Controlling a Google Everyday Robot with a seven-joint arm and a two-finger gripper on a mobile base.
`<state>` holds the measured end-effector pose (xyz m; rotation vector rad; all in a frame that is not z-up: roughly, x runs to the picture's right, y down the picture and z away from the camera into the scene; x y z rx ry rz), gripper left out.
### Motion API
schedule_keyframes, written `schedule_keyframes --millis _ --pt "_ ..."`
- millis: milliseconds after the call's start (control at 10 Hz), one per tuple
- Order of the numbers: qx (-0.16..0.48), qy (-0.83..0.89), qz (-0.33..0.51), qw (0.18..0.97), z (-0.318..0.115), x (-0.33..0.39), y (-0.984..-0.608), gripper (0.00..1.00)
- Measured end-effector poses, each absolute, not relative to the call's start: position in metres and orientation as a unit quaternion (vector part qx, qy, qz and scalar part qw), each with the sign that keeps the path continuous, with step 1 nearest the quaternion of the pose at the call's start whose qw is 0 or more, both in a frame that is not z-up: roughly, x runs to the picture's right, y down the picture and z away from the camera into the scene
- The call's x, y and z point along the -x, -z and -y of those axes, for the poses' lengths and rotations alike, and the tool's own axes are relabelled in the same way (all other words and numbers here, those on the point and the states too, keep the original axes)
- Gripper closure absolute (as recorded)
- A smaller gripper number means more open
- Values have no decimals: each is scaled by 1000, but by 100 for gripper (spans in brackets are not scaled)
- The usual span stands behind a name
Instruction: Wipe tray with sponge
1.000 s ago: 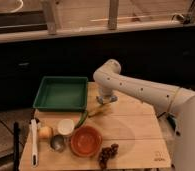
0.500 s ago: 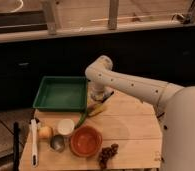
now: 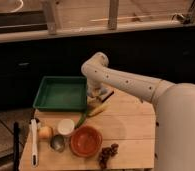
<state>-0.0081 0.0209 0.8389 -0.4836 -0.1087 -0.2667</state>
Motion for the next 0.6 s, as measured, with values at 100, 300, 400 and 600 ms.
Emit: schedule_keyframes --millis 100,300,400,600 --pt "237 135 57 960 -19 13 -840 98" --pt "231 146 63 960 -12 22 -843 98" --pt "229 148 65 960 -10 24 -843 98" --pt "224 160 72 959 -4 36 -846 90"
